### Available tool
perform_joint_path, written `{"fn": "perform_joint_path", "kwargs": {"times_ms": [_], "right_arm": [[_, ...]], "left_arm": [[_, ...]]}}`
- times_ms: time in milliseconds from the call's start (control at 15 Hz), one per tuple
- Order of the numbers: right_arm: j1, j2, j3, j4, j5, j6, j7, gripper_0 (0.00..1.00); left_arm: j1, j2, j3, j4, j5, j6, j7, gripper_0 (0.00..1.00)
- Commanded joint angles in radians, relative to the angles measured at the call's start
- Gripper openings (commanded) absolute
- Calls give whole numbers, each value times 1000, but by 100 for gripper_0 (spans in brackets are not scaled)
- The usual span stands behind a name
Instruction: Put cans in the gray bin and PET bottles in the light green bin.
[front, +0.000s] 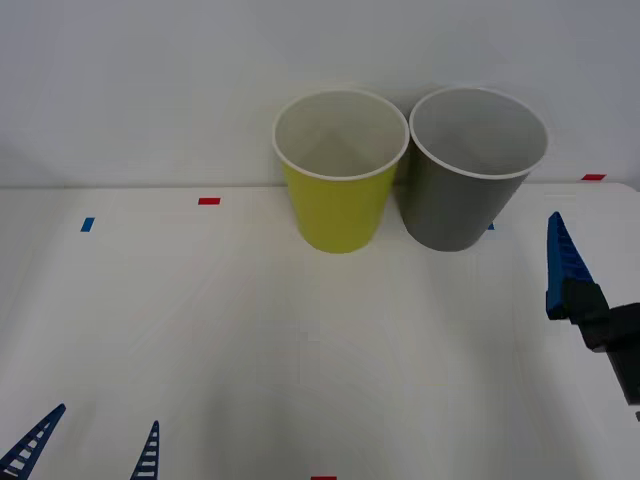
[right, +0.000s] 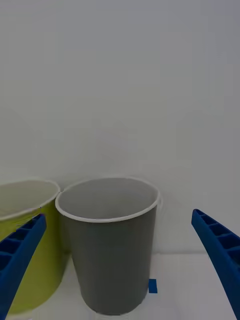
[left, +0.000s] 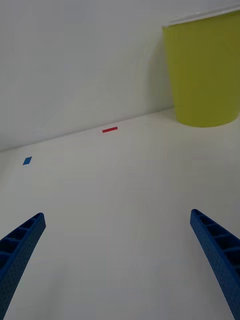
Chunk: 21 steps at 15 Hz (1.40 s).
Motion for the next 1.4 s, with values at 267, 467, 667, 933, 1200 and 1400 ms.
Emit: {"fn": "perform_joint_path", "kwargs": {"times_ms": [267,467,667,933,1200,1400], "right_arm": [[227,-46,9,133,16,-264,3,100],[328,-57,10,133,21,-293,1,100],[396,-58,38,185,24,-290,-11,100],[388,-58,98,277,24,-336,-18,100],[317,-38,124,397,24,-425,-6,100],[303,-34,135,422,24,-426,-2,100]], "left_arm": [[0,0,0,0,0,0,0,100],[0,0,0,0,0,0,0,100],[0,0,0,0,0,0,0,100],[0,0,0,0,0,0,0,100],[0,0,0,0,0,0,0,100],[0,0,0,0,0,0,0,100]]}}
